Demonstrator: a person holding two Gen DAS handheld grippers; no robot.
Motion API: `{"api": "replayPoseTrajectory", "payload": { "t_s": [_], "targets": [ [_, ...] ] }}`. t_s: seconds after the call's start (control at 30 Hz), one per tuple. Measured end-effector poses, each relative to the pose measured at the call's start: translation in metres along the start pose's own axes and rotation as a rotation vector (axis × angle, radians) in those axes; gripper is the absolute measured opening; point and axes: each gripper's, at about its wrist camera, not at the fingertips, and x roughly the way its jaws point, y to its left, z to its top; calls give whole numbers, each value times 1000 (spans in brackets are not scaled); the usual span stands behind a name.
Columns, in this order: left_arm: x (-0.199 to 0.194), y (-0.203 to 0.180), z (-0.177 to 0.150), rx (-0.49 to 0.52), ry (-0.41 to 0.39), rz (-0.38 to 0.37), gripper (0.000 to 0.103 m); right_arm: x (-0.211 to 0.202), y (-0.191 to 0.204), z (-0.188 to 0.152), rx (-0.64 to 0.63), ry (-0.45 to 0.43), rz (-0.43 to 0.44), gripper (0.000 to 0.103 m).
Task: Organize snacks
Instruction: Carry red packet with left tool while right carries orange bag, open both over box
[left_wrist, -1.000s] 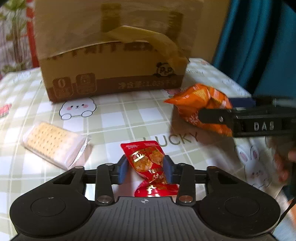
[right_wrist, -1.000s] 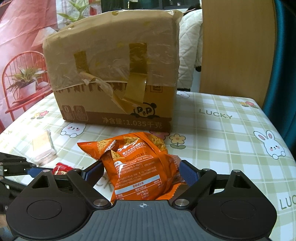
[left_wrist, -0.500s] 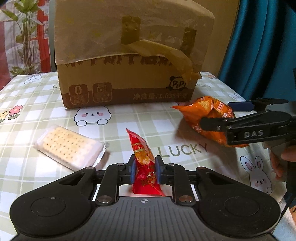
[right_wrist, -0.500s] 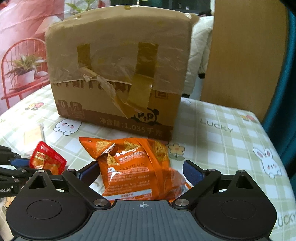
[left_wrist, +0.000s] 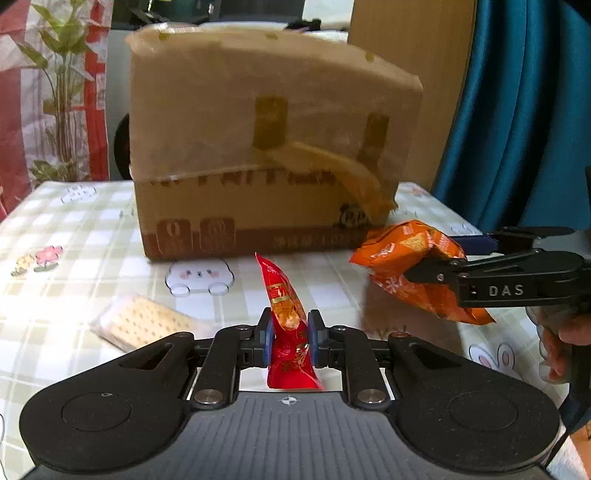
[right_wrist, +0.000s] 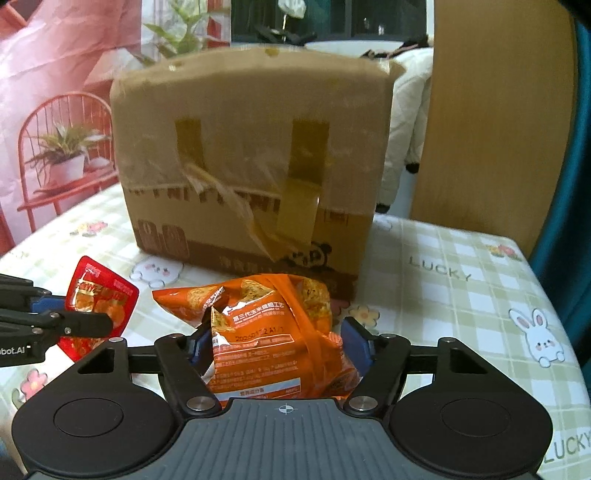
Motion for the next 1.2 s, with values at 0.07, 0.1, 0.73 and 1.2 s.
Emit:
{"api": "replayPoseTrajectory", "payload": {
  "t_s": [0.07, 0.1, 0.73, 1.2],
  "targets": [
    [-4, 1, 5, 3, -22, 7, 19, -6, 0, 4, 3, -20, -2, 65],
    [-7, 2, 8, 4, -35, 11, 19, -10, -1, 7, 5, -33, -3, 65],
    [-42, 12, 83, 10, -232, 26, 19, -68, -20, 64, 0, -262, -50, 64],
    [-45, 17, 88, 4, -258, 16, 19, -78, -22, 66, 16, -304, -58, 63]
  ]
}}
